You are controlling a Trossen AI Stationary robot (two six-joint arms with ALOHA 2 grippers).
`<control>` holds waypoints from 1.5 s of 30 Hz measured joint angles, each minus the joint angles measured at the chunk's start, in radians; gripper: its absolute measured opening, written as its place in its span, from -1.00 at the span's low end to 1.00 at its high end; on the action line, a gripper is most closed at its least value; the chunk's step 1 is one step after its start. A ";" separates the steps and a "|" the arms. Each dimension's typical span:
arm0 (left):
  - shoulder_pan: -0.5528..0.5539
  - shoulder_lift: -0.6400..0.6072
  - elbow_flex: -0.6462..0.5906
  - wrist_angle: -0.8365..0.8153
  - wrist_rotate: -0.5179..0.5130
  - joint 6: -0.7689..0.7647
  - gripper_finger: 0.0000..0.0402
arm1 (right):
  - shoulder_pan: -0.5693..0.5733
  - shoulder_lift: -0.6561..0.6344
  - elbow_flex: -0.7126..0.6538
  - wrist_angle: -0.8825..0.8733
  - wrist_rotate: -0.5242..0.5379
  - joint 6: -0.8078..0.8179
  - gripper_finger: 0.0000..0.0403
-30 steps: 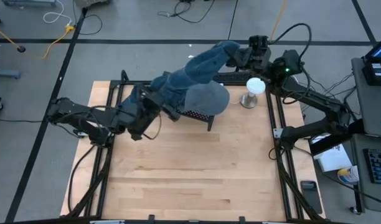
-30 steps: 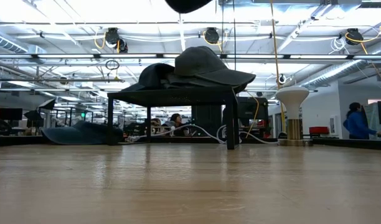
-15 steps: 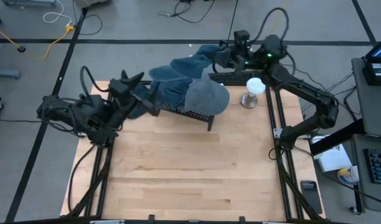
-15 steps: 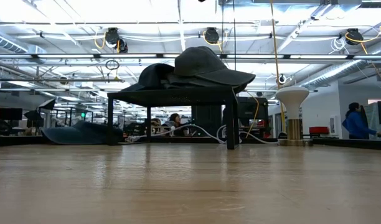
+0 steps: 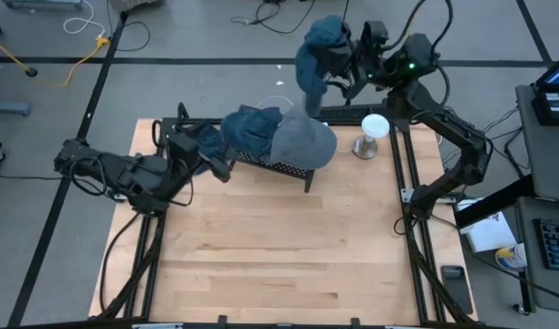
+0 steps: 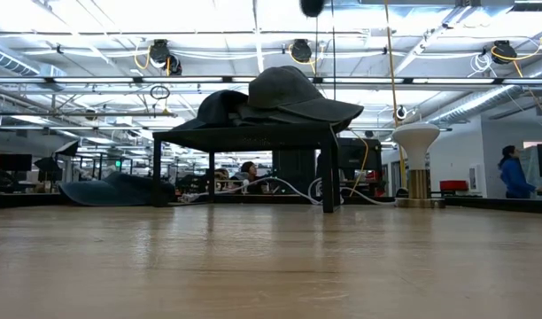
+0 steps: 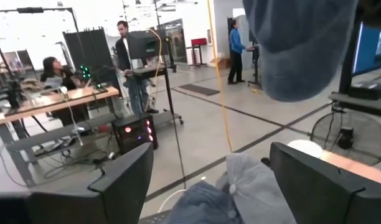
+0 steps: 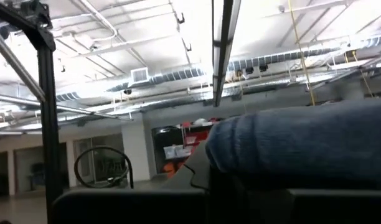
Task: Pick & Place hat
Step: Stack the blue cap on the blue cap on the shelf
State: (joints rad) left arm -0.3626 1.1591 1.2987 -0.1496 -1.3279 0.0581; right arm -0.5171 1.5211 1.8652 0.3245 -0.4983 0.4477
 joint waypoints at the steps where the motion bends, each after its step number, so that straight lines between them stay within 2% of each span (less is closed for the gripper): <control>1: 0.000 0.000 0.000 -0.002 0.000 -0.017 0.64 | 0.001 0.000 0.000 -0.003 -0.001 -0.013 -1.00; 6: 0.000 0.000 0.000 -0.003 0.003 -0.090 0.73 | 0.002 0.005 0.000 -0.070 0.001 -0.091 -1.00; 15: 0.000 0.000 0.000 -0.002 0.123 -0.148 0.78 | 0.045 0.125 -0.002 -0.095 0.084 -0.275 -1.00; 22: 0.000 -0.004 0.000 0.019 0.123 -0.203 0.76 | 0.070 0.252 -0.002 -0.009 0.130 -0.366 -1.00; 26: 0.000 -0.004 0.000 0.032 0.135 -0.177 0.78 | 0.075 0.311 -0.002 0.076 0.127 -0.393 -1.00; 29: 0.000 -0.004 0.000 0.032 0.158 -0.152 0.78 | 0.074 0.357 -0.002 0.077 0.113 -0.440 -1.00; 35: 0.000 -0.004 0.000 0.012 0.160 -0.147 0.74 | 0.066 0.439 -0.002 0.037 0.075 -0.432 -1.00; 45: 0.000 -0.004 0.000 0.024 0.159 -0.139 0.72 | 0.083 0.417 -0.002 0.098 0.092 -0.435 -1.00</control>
State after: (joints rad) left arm -0.3626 1.1549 1.2987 -0.1257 -1.1685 -0.0813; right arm -0.4337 1.9385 1.8633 0.4222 -0.4063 0.0126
